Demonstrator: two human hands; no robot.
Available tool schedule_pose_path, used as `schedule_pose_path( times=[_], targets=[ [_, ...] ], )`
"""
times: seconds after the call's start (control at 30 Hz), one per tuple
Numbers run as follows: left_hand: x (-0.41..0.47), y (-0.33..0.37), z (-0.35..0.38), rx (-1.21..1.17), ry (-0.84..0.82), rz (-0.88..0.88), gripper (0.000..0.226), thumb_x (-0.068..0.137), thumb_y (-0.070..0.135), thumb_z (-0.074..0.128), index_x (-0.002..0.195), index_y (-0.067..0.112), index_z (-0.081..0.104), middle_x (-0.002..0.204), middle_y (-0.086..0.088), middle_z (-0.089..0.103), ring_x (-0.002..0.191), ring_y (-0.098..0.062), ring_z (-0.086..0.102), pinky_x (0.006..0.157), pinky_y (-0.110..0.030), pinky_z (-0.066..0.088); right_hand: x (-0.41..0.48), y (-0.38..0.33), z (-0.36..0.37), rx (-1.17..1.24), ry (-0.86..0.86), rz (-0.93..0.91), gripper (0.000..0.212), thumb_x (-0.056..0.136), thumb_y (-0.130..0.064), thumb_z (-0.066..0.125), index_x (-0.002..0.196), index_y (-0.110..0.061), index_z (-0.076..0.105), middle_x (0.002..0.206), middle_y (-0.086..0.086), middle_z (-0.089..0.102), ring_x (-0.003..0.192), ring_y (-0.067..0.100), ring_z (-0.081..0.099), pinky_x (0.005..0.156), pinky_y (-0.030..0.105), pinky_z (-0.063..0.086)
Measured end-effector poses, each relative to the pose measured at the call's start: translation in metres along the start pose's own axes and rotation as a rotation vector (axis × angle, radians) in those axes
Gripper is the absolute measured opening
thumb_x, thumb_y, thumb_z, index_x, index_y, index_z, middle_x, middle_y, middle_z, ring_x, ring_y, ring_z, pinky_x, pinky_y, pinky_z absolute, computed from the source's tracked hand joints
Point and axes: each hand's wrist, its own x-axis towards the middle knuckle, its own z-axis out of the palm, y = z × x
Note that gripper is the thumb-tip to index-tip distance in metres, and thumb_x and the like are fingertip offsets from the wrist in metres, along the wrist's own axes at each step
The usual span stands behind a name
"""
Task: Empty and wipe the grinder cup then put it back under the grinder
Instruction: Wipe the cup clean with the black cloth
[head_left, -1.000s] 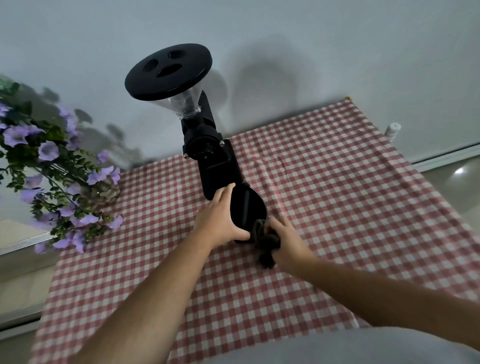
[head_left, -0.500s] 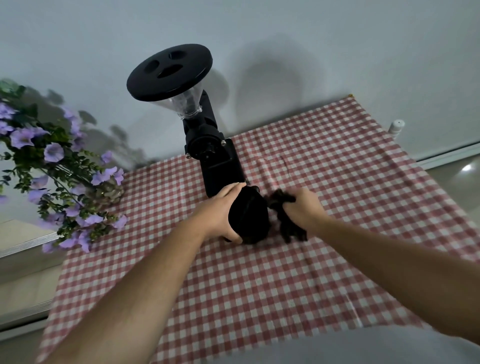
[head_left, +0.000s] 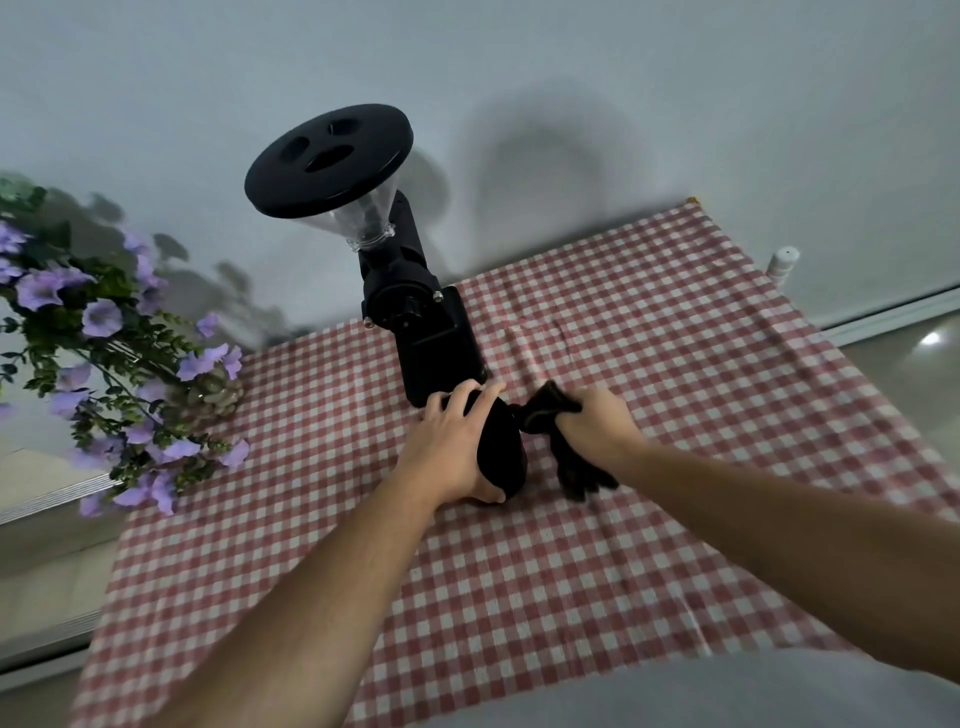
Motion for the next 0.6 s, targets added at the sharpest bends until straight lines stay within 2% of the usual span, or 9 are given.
schedule_pose_path(
  times=[0.07, 0.13, 0.2, 0.3, 0.37, 0.43, 0.5, 0.57, 0.6],
  targets=[
    [-0.001, 0.000, -0.002, 0.030, -0.004, 0.041, 0.132, 0.059, 0.054, 0.086, 0.152, 0.034, -0.006, 0.161, 0.008, 0.000, 0.146, -0.028, 0.008, 0.109, -0.049, 0.035, 0.006, -0.013, -0.003, 0.033, 0.060, -0.089, 0.033, 0.092, -0.003, 0.042, 0.119, -0.011, 0.058, 0.095, 0.007, 0.067, 0.078, 0.018, 0.064, 0.064, 0.025, 0.055],
    [-0.004, 0.002, 0.001, 0.041, 0.037, 0.002, 0.133, 0.061, 0.057, 0.084, 0.153, 0.030, -0.009, 0.162, 0.008, -0.004, 0.148, -0.026, 0.004, 0.112, -0.051, 0.030, -0.002, -0.010, 0.008, 0.045, 0.023, -0.131, 0.042, 0.091, -0.001, 0.041, 0.129, -0.015, 0.053, 0.106, 0.005, 0.066, 0.083, 0.013, 0.061, 0.062, 0.016, 0.049],
    [-0.009, 0.004, 0.008, -0.007, 0.091, -0.134, 0.133, 0.060, 0.066, 0.080, 0.152, 0.029, -0.009, 0.162, 0.004, -0.005, 0.148, -0.028, 0.009, 0.111, -0.053, 0.032, -0.015, 0.010, 0.023, -0.001, -0.064, -0.092, 0.039, 0.091, -0.001, 0.041, 0.126, -0.014, 0.054, 0.102, 0.001, 0.066, 0.083, 0.010, 0.061, 0.061, 0.014, 0.047],
    [-0.016, 0.009, 0.016, -0.104, 0.109, -0.266, 0.132, 0.059, 0.067, 0.078, 0.152, 0.029, -0.008, 0.160, -0.005, 0.004, 0.139, -0.033, 0.028, 0.100, -0.048, 0.045, -0.019, 0.030, 0.021, -0.101, -0.159, -0.024, 0.025, 0.093, -0.004, 0.044, 0.107, -0.010, 0.063, 0.087, 0.003, 0.068, 0.077, 0.013, 0.065, 0.059, 0.018, 0.051],
    [-0.015, 0.010, 0.015, -0.110, 0.103, -0.251, 0.133, 0.060, 0.063, 0.081, 0.152, 0.029, -0.009, 0.160, -0.008, 0.006, 0.138, -0.033, 0.029, 0.097, -0.043, 0.047, -0.007, 0.018, 0.005, -0.004, -0.114, 0.037, 0.020, 0.094, -0.006, 0.047, 0.103, -0.006, 0.065, 0.089, 0.008, 0.069, 0.080, 0.019, 0.067, 0.063, 0.025, 0.055],
    [-0.010, 0.008, 0.011, -0.083, 0.080, -0.210, 0.133, 0.061, 0.058, 0.084, 0.152, 0.029, -0.009, 0.161, -0.006, 0.004, 0.140, -0.032, 0.026, 0.098, -0.041, 0.047, 0.010, 0.000, -0.009, 0.096, -0.009, 0.030, 0.028, 0.094, -0.003, 0.043, 0.116, -0.006, 0.060, 0.092, 0.009, 0.068, 0.080, 0.019, 0.065, 0.060, 0.024, 0.052],
    [-0.006, 0.004, 0.007, -0.053, 0.050, -0.146, 0.133, 0.061, 0.057, 0.084, 0.152, 0.030, -0.008, 0.162, -0.003, 0.002, 0.143, -0.031, 0.021, 0.102, -0.044, 0.044, 0.020, -0.014, -0.013, 0.124, 0.069, -0.057, 0.039, 0.094, 0.000, 0.038, 0.128, -0.012, 0.054, 0.097, 0.008, 0.066, 0.080, 0.019, 0.063, 0.063, 0.026, 0.052],
    [-0.005, 0.000, 0.005, -0.040, 0.027, -0.086, 0.132, 0.062, 0.053, 0.086, 0.153, 0.032, -0.009, 0.162, 0.003, -0.003, 0.146, -0.028, 0.014, 0.109, -0.046, 0.038, 0.013, -0.017, -0.003, 0.088, 0.061, -0.157, 0.040, 0.094, 0.001, 0.037, 0.128, -0.014, 0.053, 0.101, 0.006, 0.064, 0.082, 0.019, 0.062, 0.067, 0.029, 0.054],
    [-0.004, -0.001, 0.004, -0.022, 0.024, -0.063, 0.132, 0.064, 0.049, 0.086, 0.152, 0.034, -0.010, 0.162, 0.005, -0.006, 0.147, -0.027, 0.010, 0.111, -0.047, 0.035, 0.007, -0.011, 0.005, 0.074, 0.031, -0.204, 0.040, 0.094, 0.002, 0.036, 0.126, -0.014, 0.054, 0.107, 0.005, 0.060, 0.088, 0.017, 0.061, 0.071, 0.027, 0.054]
  ],
)
